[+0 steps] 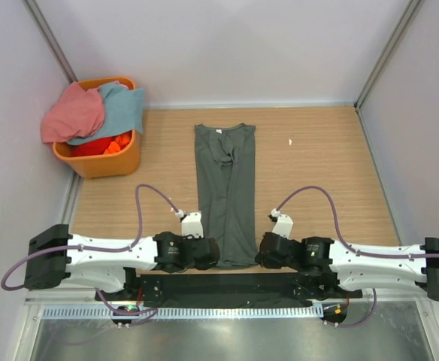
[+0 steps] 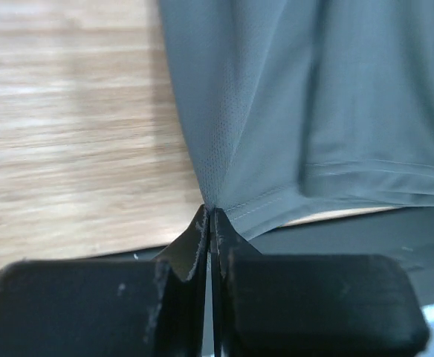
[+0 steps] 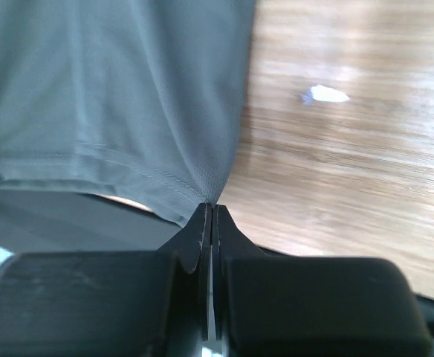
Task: Fold and stack the t-shirts
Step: Fold the tshirt
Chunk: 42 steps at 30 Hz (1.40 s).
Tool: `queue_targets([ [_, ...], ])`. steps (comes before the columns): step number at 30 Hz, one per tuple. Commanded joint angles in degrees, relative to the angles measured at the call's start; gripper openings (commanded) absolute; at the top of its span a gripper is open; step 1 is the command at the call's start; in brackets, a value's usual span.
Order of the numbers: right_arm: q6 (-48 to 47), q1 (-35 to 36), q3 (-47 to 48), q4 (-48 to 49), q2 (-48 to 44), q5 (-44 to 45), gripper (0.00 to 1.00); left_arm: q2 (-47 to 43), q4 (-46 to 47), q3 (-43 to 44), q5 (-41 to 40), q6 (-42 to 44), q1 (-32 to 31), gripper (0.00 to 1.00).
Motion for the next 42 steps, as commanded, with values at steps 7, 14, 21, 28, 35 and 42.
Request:
queue_targets([
  [7, -5.5, 0.2, 16.7, -9.3, 3.5, 10.0, 0.01, -3.4, -20.2, 15.0, -12.1, 1.5, -0.6, 0.02],
  [14, -13.8, -6.2, 24.8, -8.0, 11.2, 10.9, 0.01, -2.5, -18.3, 18.0, -10.0, 10.2, 7.7, 0.03],
  [21, -24.9, -18.8, 31.7, -5.7, 16.5, 6.4, 0.01, 2.3, -11.0, 22.6, -1.9, 24.8, 21.7, 0.09],
  [28, -31.1, -25.7, 39.0, -5.7, 22.8, 4.5, 0.01, 12.3, -8.2, 32.7, 3.1, 34.2, 31.2, 0.10],
  [35, -33.8, -31.1, 41.8, -4.0, 27.4, 2.1, 0.01, 21.7, -7.0, 40.3, 5.9, 39.3, 36.4, 0.08],
  [42, -34.8, -36.3, 41.5, -1.9, 32.3, 1.0, 0.01, 25.1, -4.6, 39.8, 7.6, 40.7, 39.0, 0.22],
])
